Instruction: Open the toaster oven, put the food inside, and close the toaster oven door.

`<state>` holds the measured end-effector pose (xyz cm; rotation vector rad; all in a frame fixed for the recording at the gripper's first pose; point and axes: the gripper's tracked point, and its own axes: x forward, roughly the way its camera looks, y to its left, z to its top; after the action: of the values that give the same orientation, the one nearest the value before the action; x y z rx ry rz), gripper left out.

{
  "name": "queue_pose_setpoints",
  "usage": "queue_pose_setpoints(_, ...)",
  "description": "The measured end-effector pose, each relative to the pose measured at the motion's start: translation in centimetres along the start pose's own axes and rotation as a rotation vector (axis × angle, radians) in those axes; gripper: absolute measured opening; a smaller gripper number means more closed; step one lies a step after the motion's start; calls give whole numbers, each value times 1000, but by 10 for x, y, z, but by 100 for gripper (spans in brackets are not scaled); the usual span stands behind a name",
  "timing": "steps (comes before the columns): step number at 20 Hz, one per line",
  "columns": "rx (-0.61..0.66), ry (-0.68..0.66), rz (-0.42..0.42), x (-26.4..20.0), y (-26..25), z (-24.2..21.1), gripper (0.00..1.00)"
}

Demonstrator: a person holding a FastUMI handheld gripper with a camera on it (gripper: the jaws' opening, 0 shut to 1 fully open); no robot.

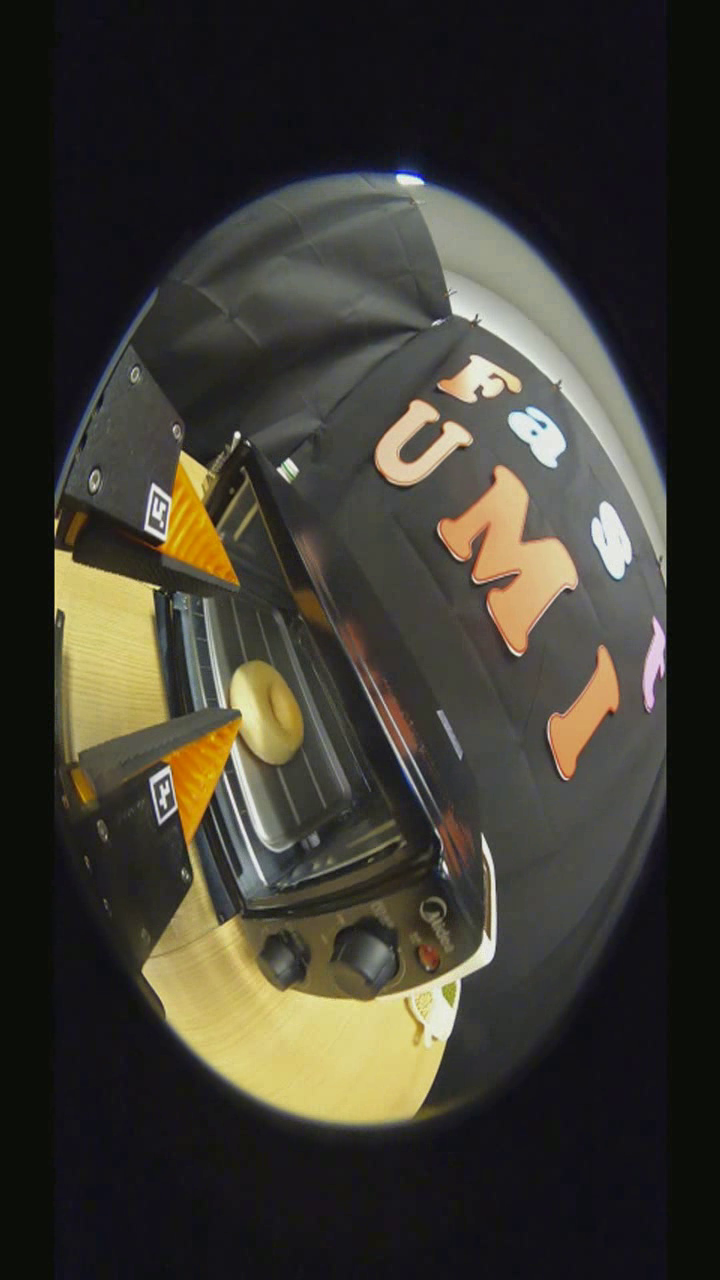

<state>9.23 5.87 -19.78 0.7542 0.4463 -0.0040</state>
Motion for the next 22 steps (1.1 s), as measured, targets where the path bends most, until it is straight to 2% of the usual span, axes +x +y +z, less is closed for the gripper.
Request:
queue_pose_setpoints(3,2,12,33,-25,1,-10,67)
queue_pose_setpoints(6,-4,42,37,-49,-10,-25,76)
queue_pose_setpoints(12,-56,72,49,-99,-18,-46,85)
queue_pose_setpoints(22,-113,161,0,-135,-48,-95,85)
